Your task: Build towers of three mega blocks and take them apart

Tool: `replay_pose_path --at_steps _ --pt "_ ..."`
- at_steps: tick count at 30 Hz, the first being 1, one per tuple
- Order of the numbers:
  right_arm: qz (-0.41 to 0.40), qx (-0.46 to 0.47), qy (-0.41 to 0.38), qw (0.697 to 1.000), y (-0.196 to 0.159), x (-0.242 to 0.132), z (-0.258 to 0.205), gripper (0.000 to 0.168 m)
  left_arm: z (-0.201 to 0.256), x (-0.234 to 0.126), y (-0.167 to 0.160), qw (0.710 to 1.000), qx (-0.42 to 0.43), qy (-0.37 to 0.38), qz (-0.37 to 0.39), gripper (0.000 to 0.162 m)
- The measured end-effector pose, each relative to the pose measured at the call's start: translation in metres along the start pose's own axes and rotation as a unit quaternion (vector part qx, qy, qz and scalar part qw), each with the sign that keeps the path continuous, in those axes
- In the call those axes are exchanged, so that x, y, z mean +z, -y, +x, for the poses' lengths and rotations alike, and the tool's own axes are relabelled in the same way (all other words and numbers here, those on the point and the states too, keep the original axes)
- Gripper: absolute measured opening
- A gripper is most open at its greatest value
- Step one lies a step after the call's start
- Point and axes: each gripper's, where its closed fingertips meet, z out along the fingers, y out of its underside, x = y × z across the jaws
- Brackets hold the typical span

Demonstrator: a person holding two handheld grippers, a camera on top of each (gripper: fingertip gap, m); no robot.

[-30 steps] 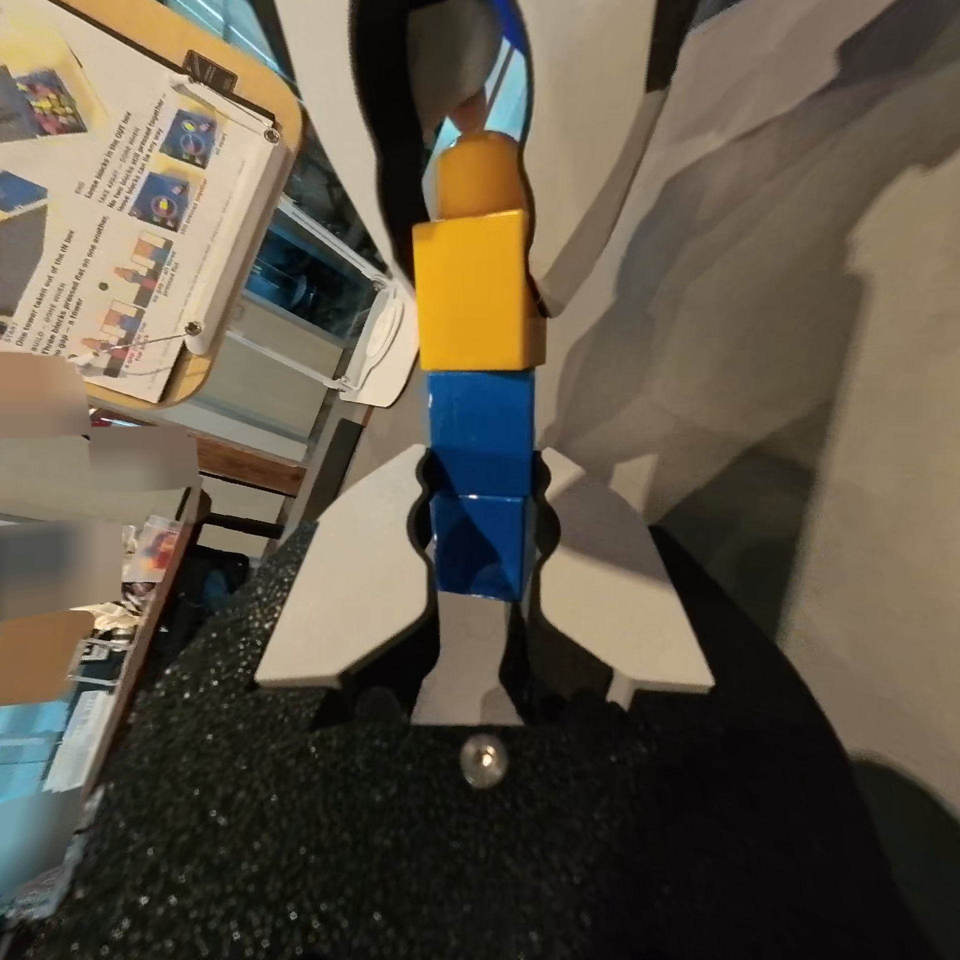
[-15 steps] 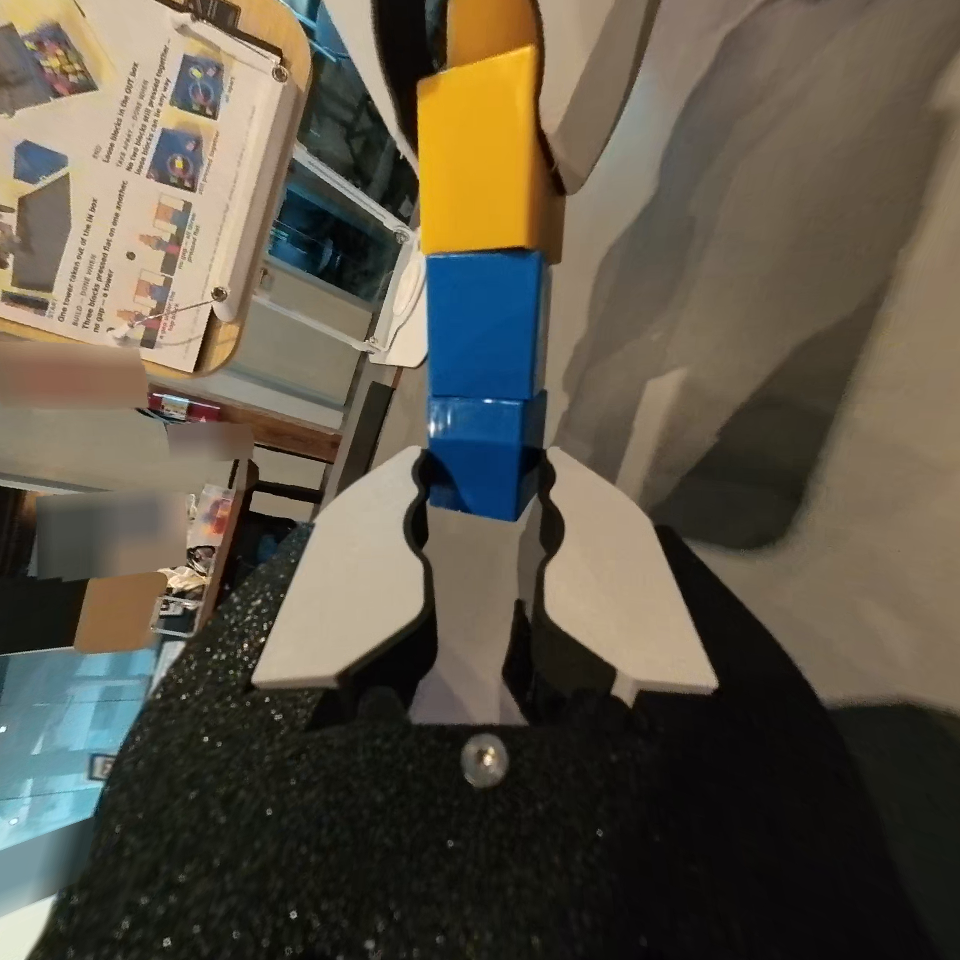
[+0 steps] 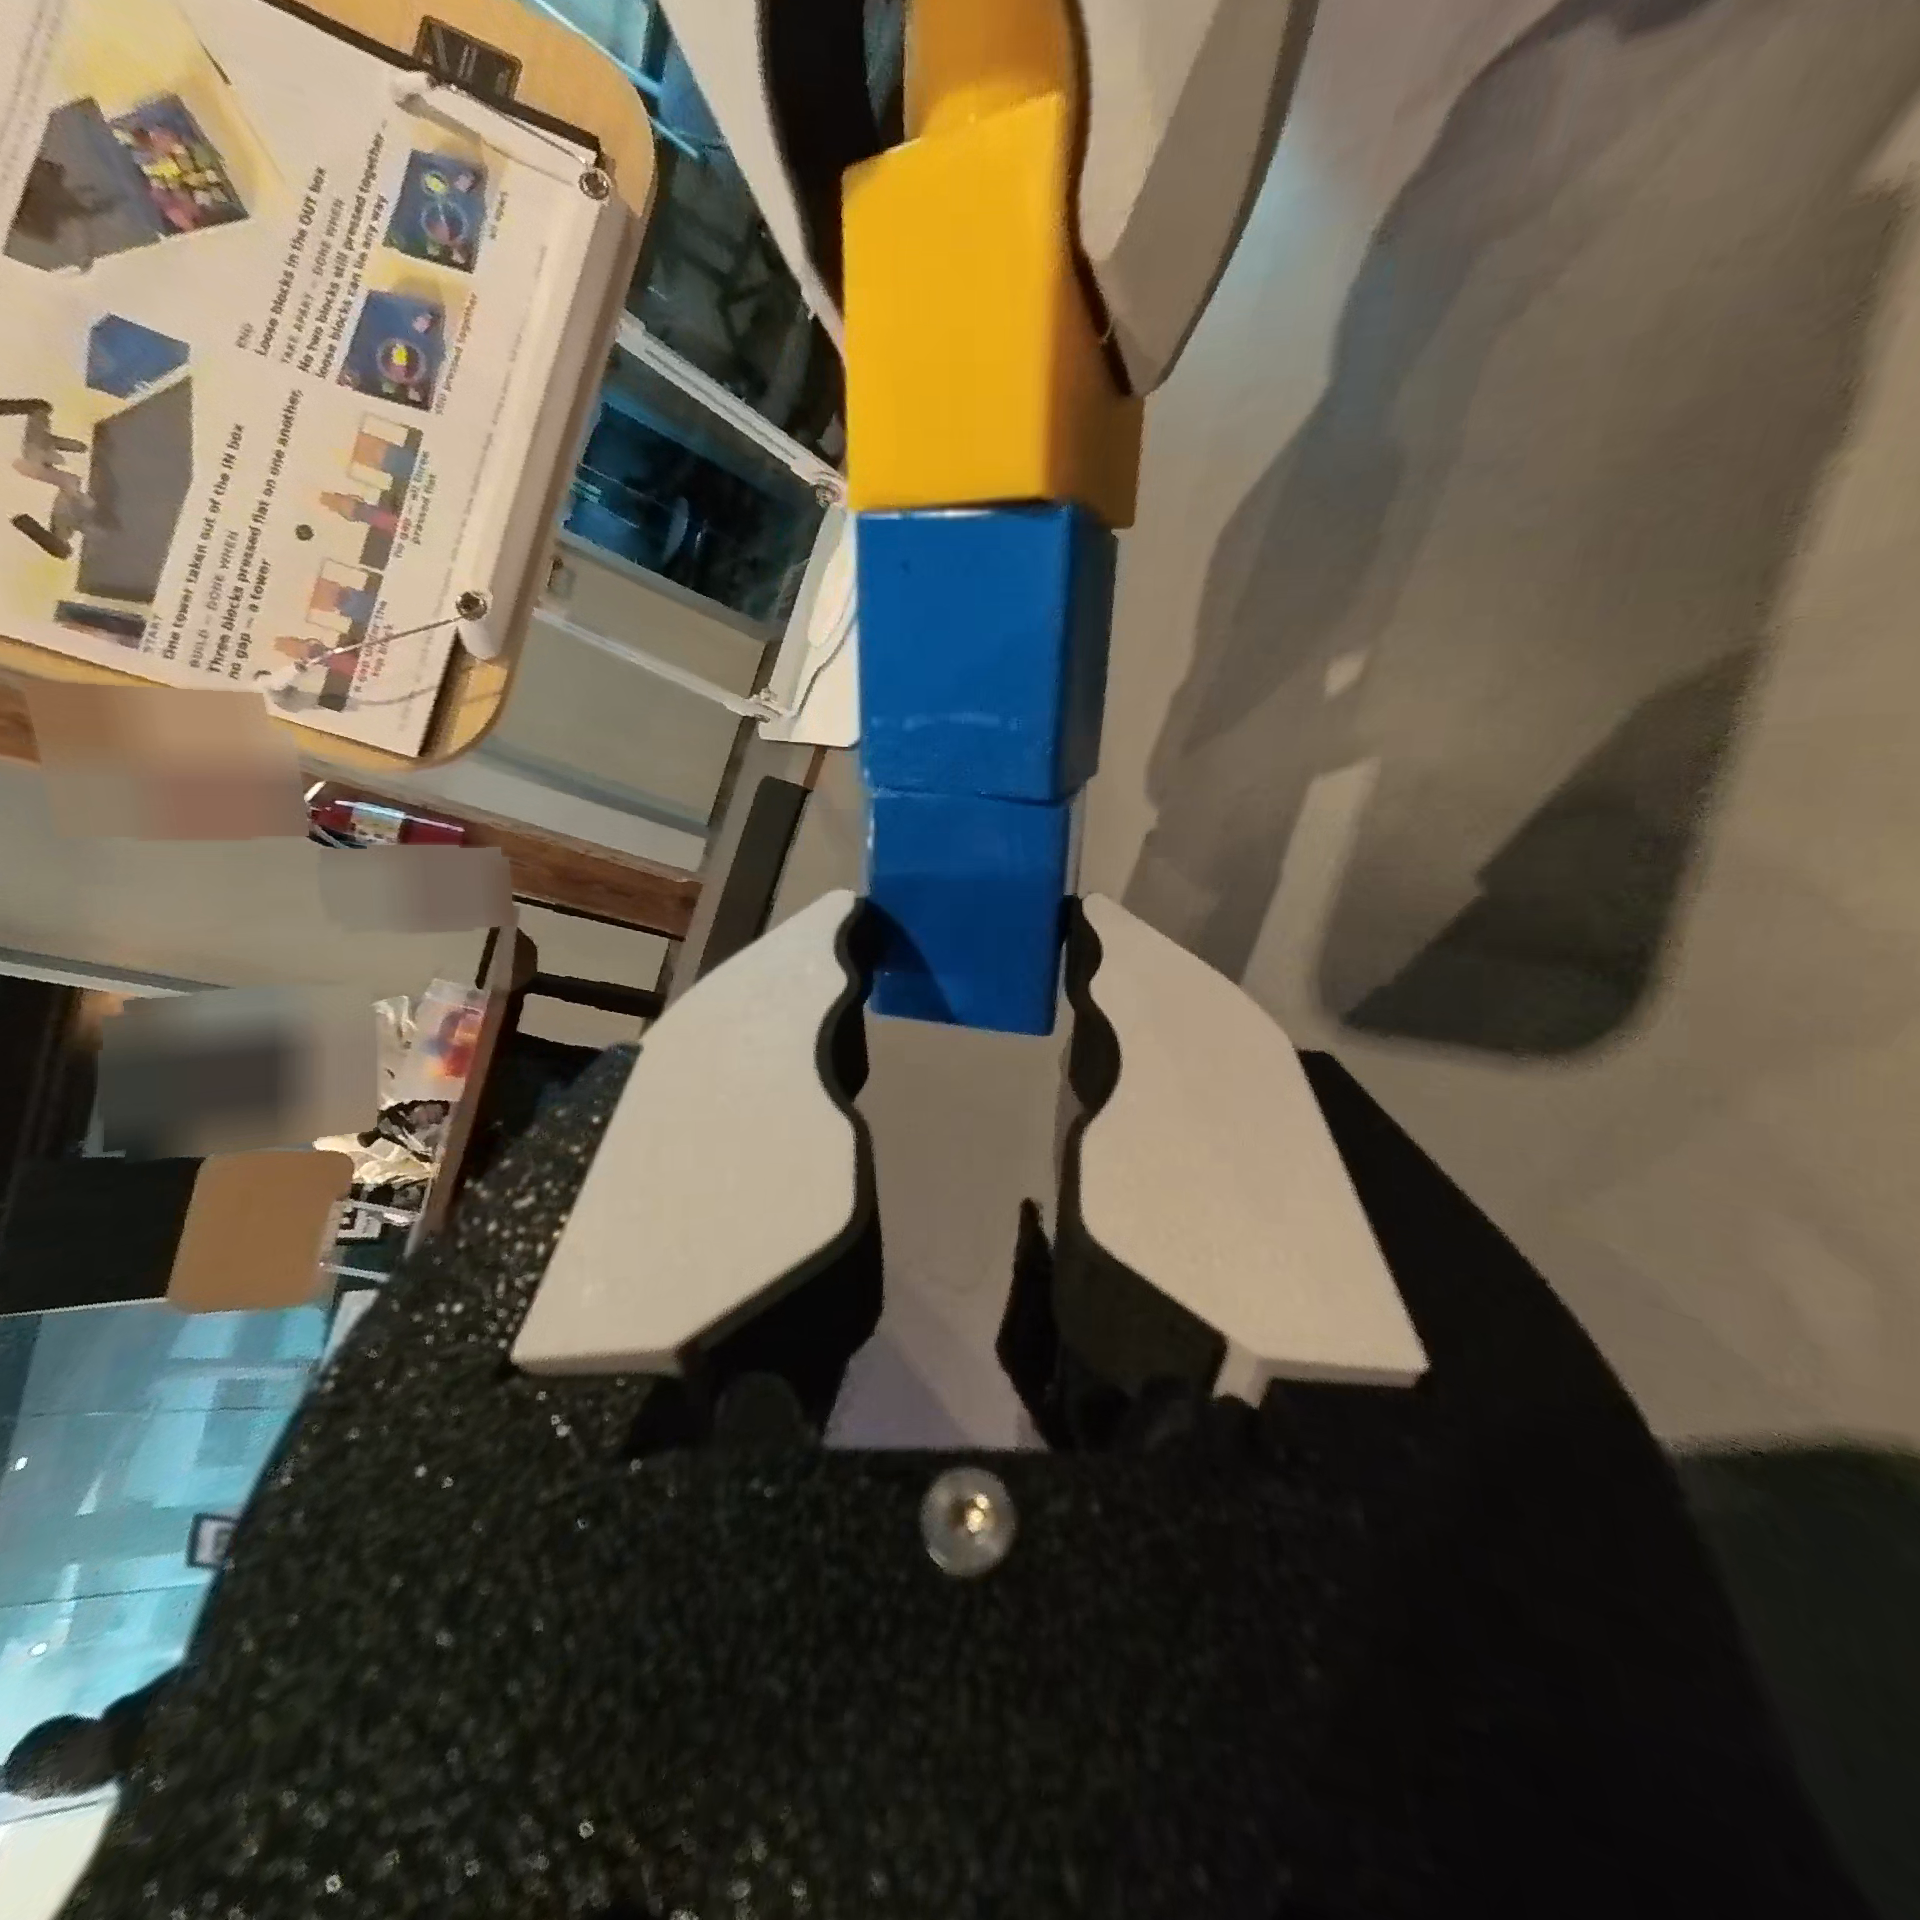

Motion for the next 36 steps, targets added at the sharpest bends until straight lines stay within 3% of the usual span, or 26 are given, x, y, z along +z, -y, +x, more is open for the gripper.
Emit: replay_pose_path --at_steps 11,16,20,22,27,36 --pt "0.002 -0.057 -0.018 0.998 0.005 0.001 -0.002 0.037 0.005 0.001 -0.005 0.999 -0.035 -0.035 -0.008 0.034" --pt "0.004 -0.050 -0.025 0.998 0.005 0.003 0.001 0.037 0.002 0.004 -0.006 0.999 -0.050 -0.012 -0.006 0.036" --pt "0.009 -0.040 -0.017 0.999 0.007 0.004 -0.001 0.037 -0.007 -0.003 0.012 0.997 -0.063 0.019 0.039 0.058" --pt "0.012 -0.042 -0.011 0.999 0.009 0.005 -0.004 0.037 -0.004 -0.004 0.015 0.998 -0.049 0.014 0.043 0.058" --pt "0.028 -0.053 0.002 0.998 0.020 0.004 -0.011 0.037 0.007 -0.002 0.021 0.999 -0.002 0.011 0.051 0.041" --pt "0.019 -0.109 -0.017 0.994 0.024 0.003 -0.013 0.037 0.007 -0.003 0.019 0.998 -0.043 -0.034 0.044 0.036"
